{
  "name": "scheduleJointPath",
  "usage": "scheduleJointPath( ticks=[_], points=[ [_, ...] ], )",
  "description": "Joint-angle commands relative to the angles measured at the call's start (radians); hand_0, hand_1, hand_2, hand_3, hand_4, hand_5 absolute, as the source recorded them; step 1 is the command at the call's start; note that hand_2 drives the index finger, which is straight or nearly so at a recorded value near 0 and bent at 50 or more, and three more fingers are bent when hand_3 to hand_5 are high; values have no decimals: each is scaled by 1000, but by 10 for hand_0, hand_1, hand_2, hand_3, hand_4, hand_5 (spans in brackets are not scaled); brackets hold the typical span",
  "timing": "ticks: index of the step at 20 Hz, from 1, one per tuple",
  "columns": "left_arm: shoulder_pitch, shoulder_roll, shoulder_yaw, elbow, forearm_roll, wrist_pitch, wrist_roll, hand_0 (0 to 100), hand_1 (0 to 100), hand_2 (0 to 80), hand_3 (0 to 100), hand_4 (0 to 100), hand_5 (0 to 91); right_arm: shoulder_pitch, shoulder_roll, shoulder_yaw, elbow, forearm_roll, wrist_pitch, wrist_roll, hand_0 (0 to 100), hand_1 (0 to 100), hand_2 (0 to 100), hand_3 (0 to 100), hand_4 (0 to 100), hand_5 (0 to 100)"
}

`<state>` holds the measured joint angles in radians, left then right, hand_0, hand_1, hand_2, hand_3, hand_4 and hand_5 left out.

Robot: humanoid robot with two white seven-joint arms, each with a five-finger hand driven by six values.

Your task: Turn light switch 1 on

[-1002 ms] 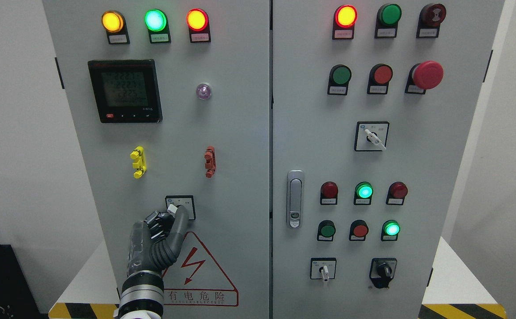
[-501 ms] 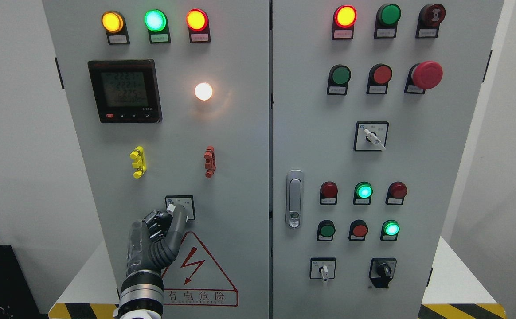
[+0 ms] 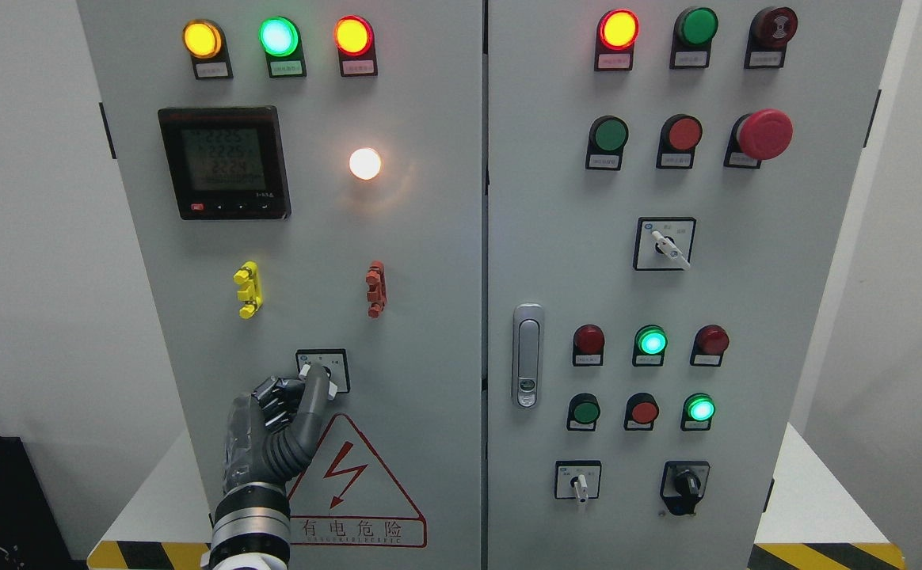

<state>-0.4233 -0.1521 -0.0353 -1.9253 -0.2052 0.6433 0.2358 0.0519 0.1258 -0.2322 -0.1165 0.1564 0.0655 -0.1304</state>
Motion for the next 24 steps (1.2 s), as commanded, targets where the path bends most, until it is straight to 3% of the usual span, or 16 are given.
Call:
scheduleJointPath(
  ticks=[1,8,18,24],
  points=[
    [0,0,-1,0,1,-4,-10,252,478,622,817,886,841,0,0,1,0,0,0,0,305,0,0,0,0,0],
    [1,0,-1,-1,1,-4,-10,96,445,627,820,888,843,0,0,1,0,0,0,0,305,0,0,0,0,0],
    [90,8,-5,-53,9,-27,-10,69,428,627,824,889,842,0,0,1,0,0,0,0,304,0,0,0,0,0],
    [167,17,-12,-77,7,-171,-10,62,415,627,829,889,843,0,0,1,0,0,0,0,305,0,0,0,0,0]
  ],
)
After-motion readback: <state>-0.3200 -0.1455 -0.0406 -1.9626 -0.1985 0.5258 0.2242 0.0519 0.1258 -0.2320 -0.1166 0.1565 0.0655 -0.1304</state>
